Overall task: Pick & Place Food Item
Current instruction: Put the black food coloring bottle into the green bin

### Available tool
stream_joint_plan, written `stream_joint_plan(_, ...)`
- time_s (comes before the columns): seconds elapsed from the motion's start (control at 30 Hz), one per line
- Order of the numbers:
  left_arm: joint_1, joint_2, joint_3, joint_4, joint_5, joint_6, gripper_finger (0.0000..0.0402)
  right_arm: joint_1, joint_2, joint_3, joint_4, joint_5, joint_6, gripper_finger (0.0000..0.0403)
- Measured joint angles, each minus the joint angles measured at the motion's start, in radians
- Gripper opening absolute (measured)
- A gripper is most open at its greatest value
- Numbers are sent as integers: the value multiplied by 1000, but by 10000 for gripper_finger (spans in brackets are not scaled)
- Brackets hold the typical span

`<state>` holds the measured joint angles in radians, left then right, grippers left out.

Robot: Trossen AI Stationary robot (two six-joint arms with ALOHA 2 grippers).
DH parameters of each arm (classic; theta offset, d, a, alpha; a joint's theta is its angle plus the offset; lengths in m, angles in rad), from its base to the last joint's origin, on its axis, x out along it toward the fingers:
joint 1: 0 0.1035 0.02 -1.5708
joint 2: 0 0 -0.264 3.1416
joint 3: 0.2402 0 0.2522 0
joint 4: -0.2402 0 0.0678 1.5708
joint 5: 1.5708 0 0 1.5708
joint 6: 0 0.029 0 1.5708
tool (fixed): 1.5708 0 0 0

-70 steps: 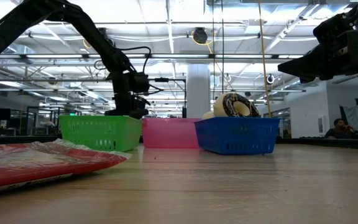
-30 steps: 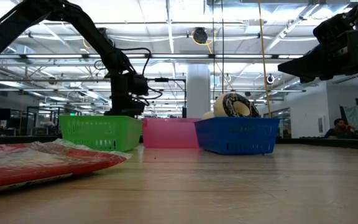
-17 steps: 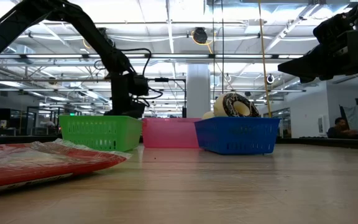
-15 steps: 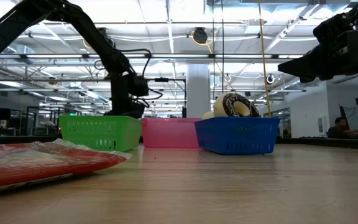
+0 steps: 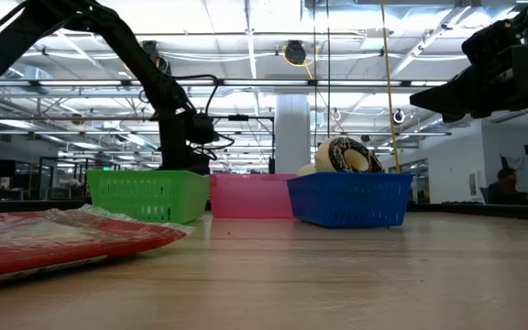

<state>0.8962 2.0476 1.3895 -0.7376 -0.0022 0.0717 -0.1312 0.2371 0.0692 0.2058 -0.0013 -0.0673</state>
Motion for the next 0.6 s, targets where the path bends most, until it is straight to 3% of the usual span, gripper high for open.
stream_joint_plan(0.13,-1,1,-1,17,-5,-2,108,0,0,0,0,0,0,4)
stream_joint_plan(0.33,-14,-27,3,3,-49,5,70,0,0,0,0,0,0,4)
stream_joint_plan(0.6,-88,-229,4,-166,-55,-42,54,0,0,0,0,0,0,4)
